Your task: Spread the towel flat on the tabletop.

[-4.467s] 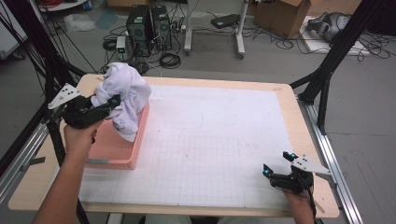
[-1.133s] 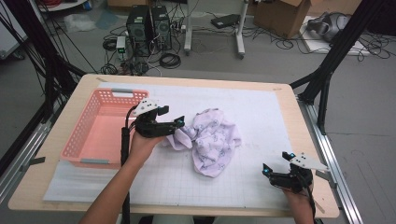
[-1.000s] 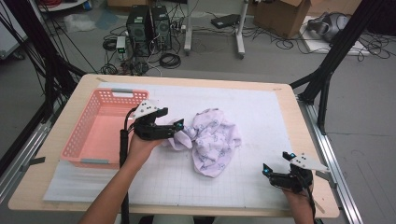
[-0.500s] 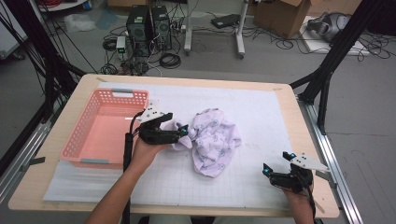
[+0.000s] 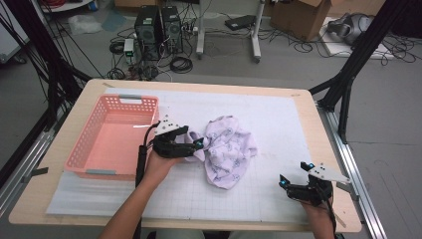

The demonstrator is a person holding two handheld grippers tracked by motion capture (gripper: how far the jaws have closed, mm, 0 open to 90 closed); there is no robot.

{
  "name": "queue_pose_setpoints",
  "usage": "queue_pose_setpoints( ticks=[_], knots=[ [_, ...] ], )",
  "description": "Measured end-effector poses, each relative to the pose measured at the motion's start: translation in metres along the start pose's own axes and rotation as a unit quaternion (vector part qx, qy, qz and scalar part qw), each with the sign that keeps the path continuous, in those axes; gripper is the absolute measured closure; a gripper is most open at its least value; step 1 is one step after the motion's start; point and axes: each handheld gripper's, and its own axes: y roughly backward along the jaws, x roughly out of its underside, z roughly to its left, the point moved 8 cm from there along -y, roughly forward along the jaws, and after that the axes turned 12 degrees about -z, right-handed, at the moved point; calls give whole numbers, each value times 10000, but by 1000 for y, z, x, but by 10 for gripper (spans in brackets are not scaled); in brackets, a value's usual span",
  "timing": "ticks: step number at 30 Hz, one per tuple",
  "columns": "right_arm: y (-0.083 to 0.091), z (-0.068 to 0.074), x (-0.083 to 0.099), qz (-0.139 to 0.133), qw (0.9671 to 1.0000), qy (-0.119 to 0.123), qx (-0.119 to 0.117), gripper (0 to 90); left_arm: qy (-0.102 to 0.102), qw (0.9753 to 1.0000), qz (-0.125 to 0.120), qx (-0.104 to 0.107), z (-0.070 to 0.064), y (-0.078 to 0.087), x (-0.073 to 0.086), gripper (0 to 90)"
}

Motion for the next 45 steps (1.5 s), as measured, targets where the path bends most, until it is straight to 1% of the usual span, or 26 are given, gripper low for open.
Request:
queue_pose_setpoints(
  ticks=[3, 6, 10, 12, 14, 16, 18, 20, 21, 22, 23, 24, 25, 26, 27, 29, 32, 34, 35, 37, 39, 40, 42, 43, 44, 45],
  knots=[
    [0, -1, 0, 10, 10000, -45, -23, 53, 24, 9999, 150, -9, -1, -9, 9, 244],
    [0, -1, 0, -10, 9999, -117, -26, 53, -21, 9996, 266, -25, -4, -17, 14, 238],
    [1, 0, 0, -38, 10000, -52, -28, 53, 8, 9992, 385, -68, -7, -28, 21, 235],
    [1, 0, 0, -35, 10000, -70, -40, 53, -101, 9985, 517, -144, -9, -33, 26, 247],
    [1, -1, -1, -41, 10000, -68, -43, 53, -247, 9974, 665, -159, -11, -38, 31, 269],
    [1, 0, -1, -37, 9999, -82, -52, 53, -421, 9958, 791, -208, -12, -42, 36, 266],
    [1, -1, -1, -38, 9999, -111, -41, 53, -512, 9947, 865, -228, -12, -46, 39, 265],
    [-1, -1, -4, -160, 9998, -152, -31, 53, -607, 9934, 945, -239, -12, -49, 43, 265],
    [-3, 1, -7, -225, 9993, -284, -88, 53, -697, 9923, 996, -242, -11, -50, 46, 267],
    [-6, 3, -10, -260, 9992, -276, -133, 53, -809, 9909, 1041, -274, -10, -51, 48, 279],
    [-10, 6, -13, -246, 9994, -197, -158, 53, -885, 9899, 1059, -326, -9, -52, 49, 317],
    [-21, 13, -19, -122, 9997, -21, -209, 53, -965, 9887, 1077, -389, -7, -52, 49, 457],
    [-21, 13, -19, -122, 9997, -21, -209, 53, -1042, 9881, 1060, -386, -6, -52, 49, 457],
    [-29, 15, -22, -55, 9998, 86, -194, 53, -1060, 9881, 1059, -354, -5, -51, 49, 554],
    [-37, 17, -25, 20, 9998, 129, -167, 53, -1059, 9879, 1072, -372, -5, -50, 48, 610],
    [-54, 22, -29, 138, 9996, 102, -239, 53, -1087, 9874, 1084, -386, -6, -49, 46, 668],
    [-81, 28, -31, 504, 9980, 144, -351, 53, -796, 9911, 994, -399, -2, -46, 43, 684],
    [-95, 35, -32, 597, 9965, 112, -568, 54, -634, 9929, 911, -431, 1, -44, 41, 688],
    [-102, 40, -32, 654, 9953, 77, -714, 80, -578, 9936, 866, -430, 2, -43, 39, 690],
    [-113, 48, -31, 754, 9926, 127, -946, 233, -449, 9948, 786, -459, 5, -40, 36, 698],
    [-125, 52, -27, 939, 9899, 164, -1048, 208, -288, 9959, 678, -530, 10, -36, 31, 701],
    [-131, 53, -24, 1024, 9893, 132, -1032, 209, -163, 9966, 617, -528, 12, -33, 29, 702],
    [-141, 54, -21, 1190, 9881, -19, -979, 230, 237, 9977, 448, -444, 15, -27, 25, 702],
    [-144, 55, -21, 1233, 9874, -85, -988, 279, 311, 9978, 410, -425, 16, -25, 24, 702],
    [-146, 57, -22, 1286, 9857, -121, -1079, 351, 274, 9979, 404, -425, 17, -22, 23, 702],
    [-148, 60, -24, 1324, 9850, -49, -1108, 433, 247, 9979, 392, -444, 18, -20, 22, 702]
  ],
)
